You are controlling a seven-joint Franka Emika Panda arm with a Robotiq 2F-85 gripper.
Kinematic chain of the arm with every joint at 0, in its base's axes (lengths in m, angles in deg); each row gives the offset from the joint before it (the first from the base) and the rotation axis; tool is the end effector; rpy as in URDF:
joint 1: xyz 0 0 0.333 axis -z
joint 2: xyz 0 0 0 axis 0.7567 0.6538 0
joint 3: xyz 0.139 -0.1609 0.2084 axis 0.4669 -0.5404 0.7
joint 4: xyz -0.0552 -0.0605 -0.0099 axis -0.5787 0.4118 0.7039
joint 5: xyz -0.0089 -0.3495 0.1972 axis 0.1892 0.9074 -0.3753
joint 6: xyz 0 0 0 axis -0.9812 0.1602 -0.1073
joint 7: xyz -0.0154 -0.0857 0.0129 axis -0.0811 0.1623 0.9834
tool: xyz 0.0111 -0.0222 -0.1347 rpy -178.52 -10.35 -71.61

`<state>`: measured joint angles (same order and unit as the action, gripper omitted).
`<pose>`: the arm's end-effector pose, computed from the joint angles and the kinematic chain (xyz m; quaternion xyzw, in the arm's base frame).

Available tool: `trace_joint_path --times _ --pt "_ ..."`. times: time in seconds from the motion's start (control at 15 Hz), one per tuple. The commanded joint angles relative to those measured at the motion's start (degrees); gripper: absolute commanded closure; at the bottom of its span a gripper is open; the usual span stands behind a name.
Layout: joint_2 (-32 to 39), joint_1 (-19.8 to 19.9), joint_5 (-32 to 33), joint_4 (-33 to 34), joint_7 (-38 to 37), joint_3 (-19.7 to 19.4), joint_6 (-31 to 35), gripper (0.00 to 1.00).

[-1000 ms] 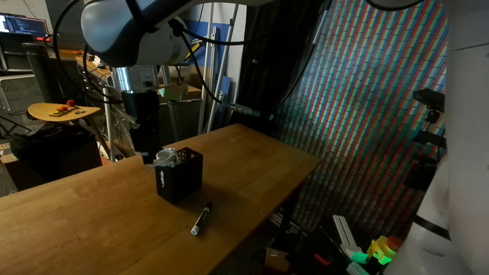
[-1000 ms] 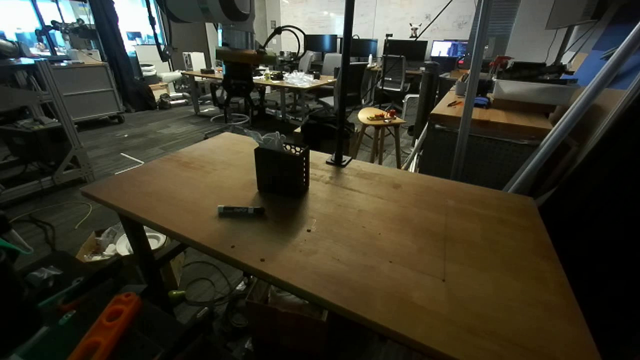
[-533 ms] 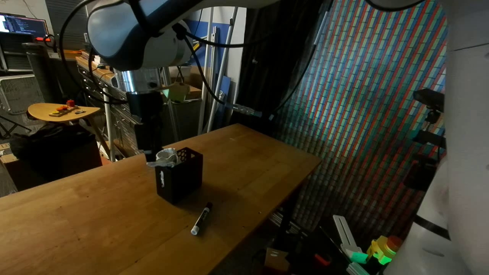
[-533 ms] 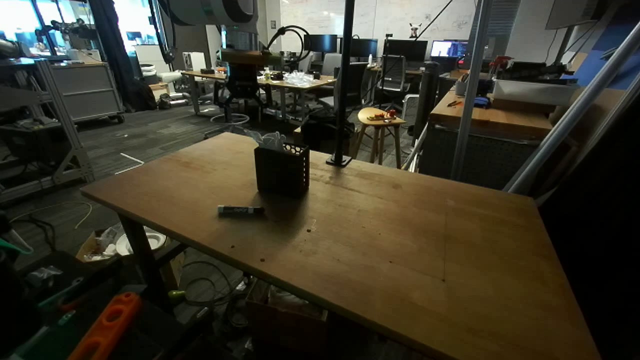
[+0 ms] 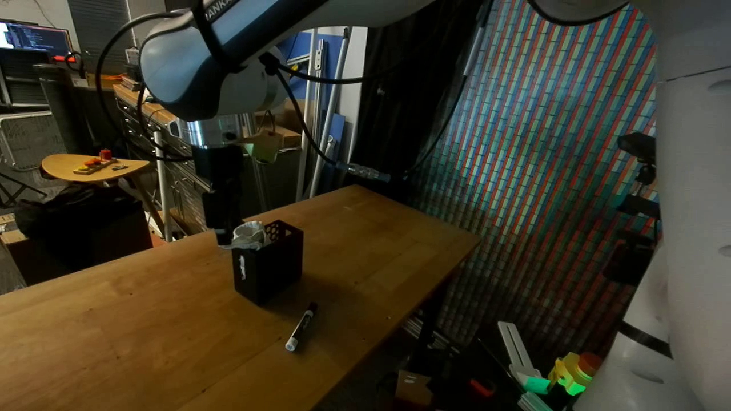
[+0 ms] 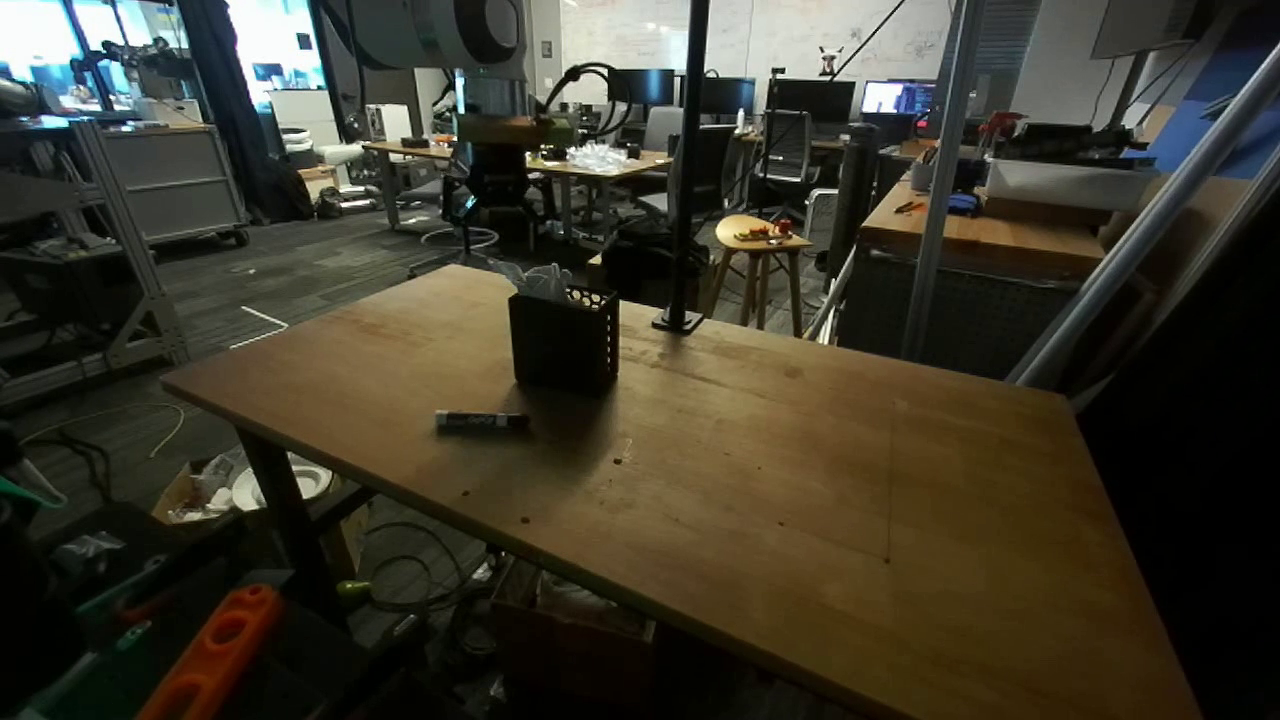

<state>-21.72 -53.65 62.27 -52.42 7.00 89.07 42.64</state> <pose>0.6263 0.1341 0.2744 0.9008 0.4315 -0.0486 0.0057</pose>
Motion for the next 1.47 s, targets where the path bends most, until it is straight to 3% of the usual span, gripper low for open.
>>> trace_joint_path --times 0.0,0.27,0.33,0.4,0.93,1.2,1.4 --pt "1.6 0.3 0.5 1.7 1.1 0.2 1.5 0.00" --pt "2.2 0.6 0.3 1.5 1.3 0.2 2.2 0.01" --pt "2.3 0.7 0.2 1.4 1.3 0.3 2.3 0.11" --pt "2.3 0.8 0.1 1.4 1.3 0.3 2.5 0.26" --pt "2.2 1.6 -0.3 0.8 1.4 0.3 2.8 0.87" --pt "2.1 2.1 -0.8 0.4 1.3 0.3 2.8 0.96" --pt "2.9 3.0 -3.1 0.3 0.9 0.5 2.3 0.90"
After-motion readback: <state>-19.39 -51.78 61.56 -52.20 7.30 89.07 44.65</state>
